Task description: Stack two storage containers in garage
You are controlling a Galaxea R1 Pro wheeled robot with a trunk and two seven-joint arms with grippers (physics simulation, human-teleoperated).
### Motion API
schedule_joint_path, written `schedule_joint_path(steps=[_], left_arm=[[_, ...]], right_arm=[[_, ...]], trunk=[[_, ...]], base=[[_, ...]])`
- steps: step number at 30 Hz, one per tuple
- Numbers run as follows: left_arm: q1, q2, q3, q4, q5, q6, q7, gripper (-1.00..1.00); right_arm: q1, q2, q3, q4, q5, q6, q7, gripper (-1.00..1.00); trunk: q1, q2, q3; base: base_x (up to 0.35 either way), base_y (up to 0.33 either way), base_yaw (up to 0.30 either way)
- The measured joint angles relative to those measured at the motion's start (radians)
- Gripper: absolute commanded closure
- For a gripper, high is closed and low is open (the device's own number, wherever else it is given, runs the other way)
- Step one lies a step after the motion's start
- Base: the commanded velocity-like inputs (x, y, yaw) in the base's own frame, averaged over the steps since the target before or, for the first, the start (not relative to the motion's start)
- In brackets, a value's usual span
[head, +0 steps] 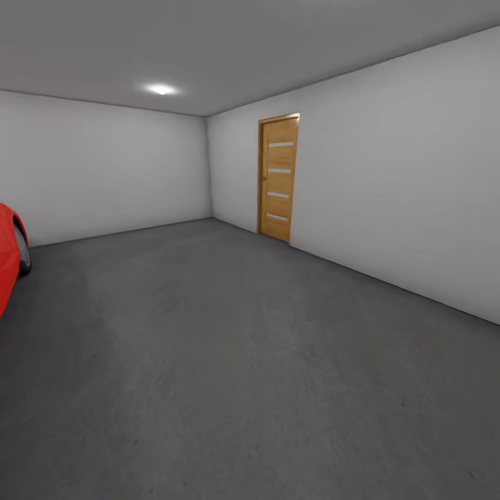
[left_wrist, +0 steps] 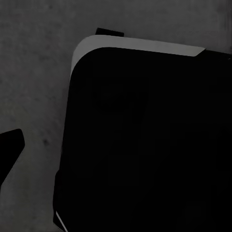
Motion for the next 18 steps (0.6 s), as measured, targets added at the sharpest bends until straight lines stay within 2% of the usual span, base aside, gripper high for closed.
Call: schedule_joint_path(steps=[18], left_arm=[[0.0,0.001,0.0,0.0,0.0,0.001,0.0,-1.0]], right_arm=[[0.0,0.001,-0.002,0.0,0.002,-0.002,0.0,-1.0]], trunk=[[0.0,0.0,0.0]], base=[[0.323,0.0,0.0]])
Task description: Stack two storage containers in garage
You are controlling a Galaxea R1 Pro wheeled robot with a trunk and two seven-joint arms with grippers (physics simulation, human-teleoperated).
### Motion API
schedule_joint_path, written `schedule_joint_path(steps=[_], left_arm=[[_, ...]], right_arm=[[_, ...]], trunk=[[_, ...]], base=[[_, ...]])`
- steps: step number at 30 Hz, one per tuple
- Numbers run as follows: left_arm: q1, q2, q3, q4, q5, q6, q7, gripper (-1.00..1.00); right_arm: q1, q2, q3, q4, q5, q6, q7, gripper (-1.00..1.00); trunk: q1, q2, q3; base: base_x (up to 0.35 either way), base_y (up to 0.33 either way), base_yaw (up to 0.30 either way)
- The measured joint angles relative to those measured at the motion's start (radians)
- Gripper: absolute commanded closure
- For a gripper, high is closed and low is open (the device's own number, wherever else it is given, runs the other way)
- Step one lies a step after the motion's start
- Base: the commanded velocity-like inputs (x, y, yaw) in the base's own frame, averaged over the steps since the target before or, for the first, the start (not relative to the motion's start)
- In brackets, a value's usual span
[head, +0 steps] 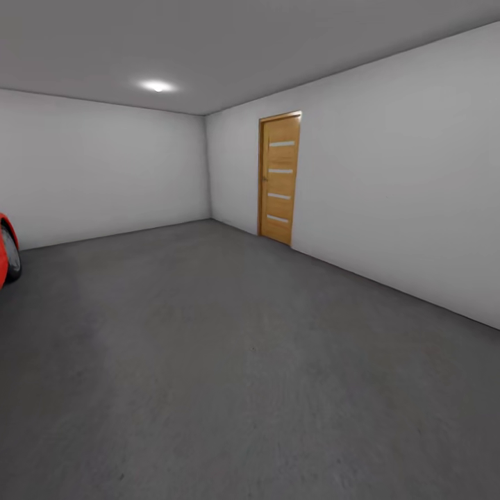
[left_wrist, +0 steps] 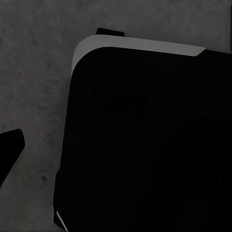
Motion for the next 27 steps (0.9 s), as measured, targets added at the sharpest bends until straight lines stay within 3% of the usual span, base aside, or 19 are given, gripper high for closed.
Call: schedule_joint_path(steps=[27], left_arm=[[0.0,0.005,0.0,0.0,0.001,0.0,0.0,-1.0]], right_arm=[[0.0,-0.008,0.012,0.0,0.004,0.004,0.0,-1.0]], trunk=[[0.0,0.0,0.0]], base=[[0.323,0.0,0.0]])
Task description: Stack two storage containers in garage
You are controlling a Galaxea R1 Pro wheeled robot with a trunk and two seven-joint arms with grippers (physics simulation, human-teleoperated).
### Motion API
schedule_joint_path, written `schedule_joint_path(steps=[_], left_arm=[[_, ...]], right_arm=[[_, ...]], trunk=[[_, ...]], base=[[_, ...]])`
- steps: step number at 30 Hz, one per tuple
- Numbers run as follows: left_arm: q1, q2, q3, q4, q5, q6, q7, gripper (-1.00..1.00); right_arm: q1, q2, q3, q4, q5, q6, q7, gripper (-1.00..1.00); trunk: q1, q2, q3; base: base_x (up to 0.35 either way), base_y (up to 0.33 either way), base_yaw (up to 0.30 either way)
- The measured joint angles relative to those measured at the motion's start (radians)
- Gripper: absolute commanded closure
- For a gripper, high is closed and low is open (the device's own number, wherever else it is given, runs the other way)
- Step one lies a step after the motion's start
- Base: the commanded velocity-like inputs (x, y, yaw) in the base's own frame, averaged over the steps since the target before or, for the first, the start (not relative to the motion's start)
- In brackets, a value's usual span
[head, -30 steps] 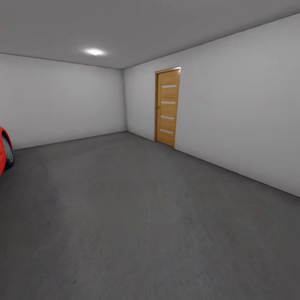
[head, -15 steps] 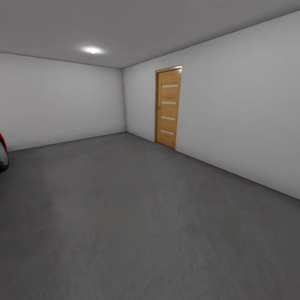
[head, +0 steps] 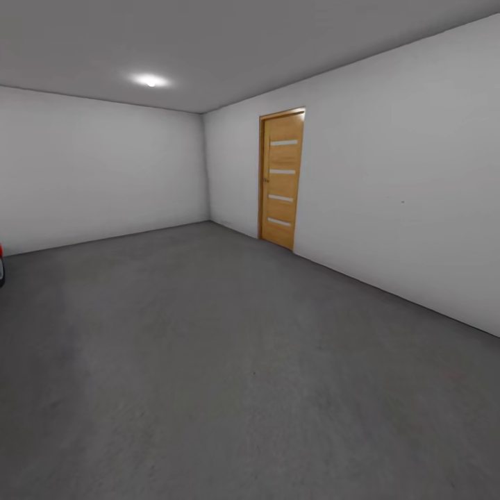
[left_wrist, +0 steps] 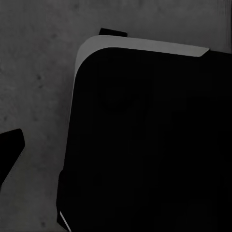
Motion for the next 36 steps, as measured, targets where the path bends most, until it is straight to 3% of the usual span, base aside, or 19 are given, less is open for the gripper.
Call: schedule_joint_path(steps=[36], left_arm=[[0.0,0.0,0.0,0.0,-0.001,0.001,0.0,-1.0]], right_arm=[[0.0,-0.001,0.001,0.0,0.005,-0.002,-0.001,-1.0]], trunk=[[0.0,0.0,0.0]], base=[[0.323,0.0,0.0]])
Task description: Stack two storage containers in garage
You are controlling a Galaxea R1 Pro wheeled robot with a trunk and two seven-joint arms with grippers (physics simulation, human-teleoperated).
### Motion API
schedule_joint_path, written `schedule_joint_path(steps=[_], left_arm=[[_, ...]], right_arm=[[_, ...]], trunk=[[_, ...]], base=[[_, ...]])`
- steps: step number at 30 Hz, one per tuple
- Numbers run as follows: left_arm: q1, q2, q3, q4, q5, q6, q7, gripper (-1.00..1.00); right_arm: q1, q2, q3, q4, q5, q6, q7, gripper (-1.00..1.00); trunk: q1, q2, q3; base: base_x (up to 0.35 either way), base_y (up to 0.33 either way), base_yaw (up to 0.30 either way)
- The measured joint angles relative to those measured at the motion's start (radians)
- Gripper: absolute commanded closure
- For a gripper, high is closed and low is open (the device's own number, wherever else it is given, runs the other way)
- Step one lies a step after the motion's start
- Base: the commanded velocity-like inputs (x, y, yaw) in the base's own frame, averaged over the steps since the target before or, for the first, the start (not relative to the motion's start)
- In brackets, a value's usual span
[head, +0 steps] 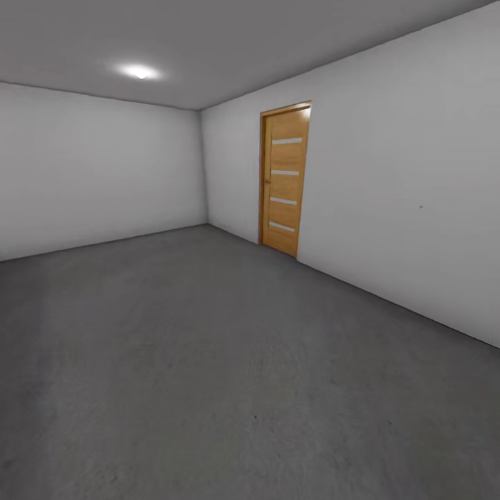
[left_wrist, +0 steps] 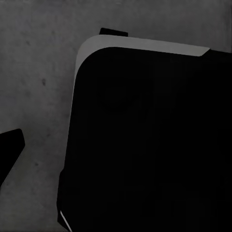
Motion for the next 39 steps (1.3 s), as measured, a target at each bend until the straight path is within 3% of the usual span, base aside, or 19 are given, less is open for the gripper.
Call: schedule_joint_path(steps=[39], left_arm=[[0.0,-0.001,-0.001,0.001,0.0,0.006,0.0,-1.0]], right_arm=[[0.0,-0.001,-0.002,0.0,0.0,-0.001,0.001,-1.0]], trunk=[[0.0,0.0,0.0]], base=[[0.323,0.0,0.0]])
